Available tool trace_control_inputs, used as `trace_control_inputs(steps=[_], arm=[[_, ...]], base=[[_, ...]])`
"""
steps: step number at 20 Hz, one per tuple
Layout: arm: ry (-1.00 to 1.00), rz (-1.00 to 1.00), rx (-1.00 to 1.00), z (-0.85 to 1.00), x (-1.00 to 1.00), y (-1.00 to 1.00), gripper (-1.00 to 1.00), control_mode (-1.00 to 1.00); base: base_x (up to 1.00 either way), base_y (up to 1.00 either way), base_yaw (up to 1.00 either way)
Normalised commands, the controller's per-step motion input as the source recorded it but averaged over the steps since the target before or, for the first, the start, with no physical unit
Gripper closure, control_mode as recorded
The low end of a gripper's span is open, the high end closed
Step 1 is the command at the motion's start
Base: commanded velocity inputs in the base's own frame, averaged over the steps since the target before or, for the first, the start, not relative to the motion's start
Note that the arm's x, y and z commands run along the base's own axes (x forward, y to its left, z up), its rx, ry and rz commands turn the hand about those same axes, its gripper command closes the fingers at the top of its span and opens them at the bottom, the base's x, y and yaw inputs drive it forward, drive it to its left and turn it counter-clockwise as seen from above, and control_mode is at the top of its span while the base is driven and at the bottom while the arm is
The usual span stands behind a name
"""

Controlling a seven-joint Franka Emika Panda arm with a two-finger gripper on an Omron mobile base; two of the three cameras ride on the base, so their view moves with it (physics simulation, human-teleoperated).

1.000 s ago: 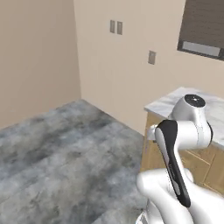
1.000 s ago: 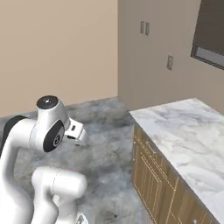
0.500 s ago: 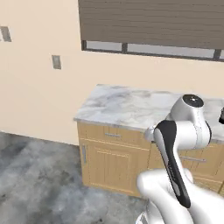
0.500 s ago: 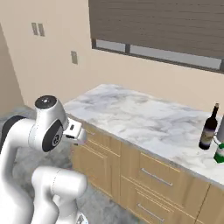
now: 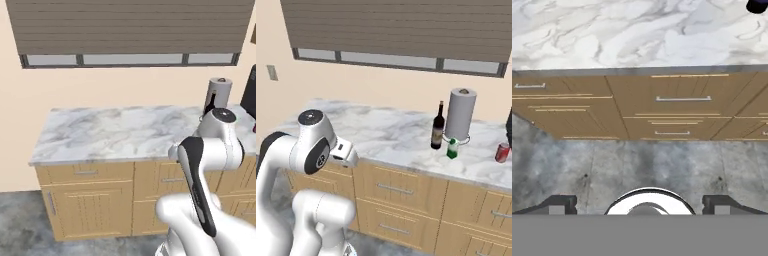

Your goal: Move the drinks to the dining counter.

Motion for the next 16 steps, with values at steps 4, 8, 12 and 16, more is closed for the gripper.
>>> trace_control_inputs(steps=[4,8,12,16], arm=[[0.00,0.00,0.00,0.00,0.00,0.00,-1.00,1.00],[0.00,0.00,0.00,0.00,0.00,0.00,-1.00,1.00],[0.00,0.00,0.00,0.00,0.00,0.00,-1.00,1.00],[0.00,0.00,0.00,0.00,0.00,0.00,-1.00,1.00]], base=[[0.13,-0.99,-0.03],[0.30,-0.49,-0.42],[0.65,0.00,-0.51],[0.68,0.02,-0.22]])
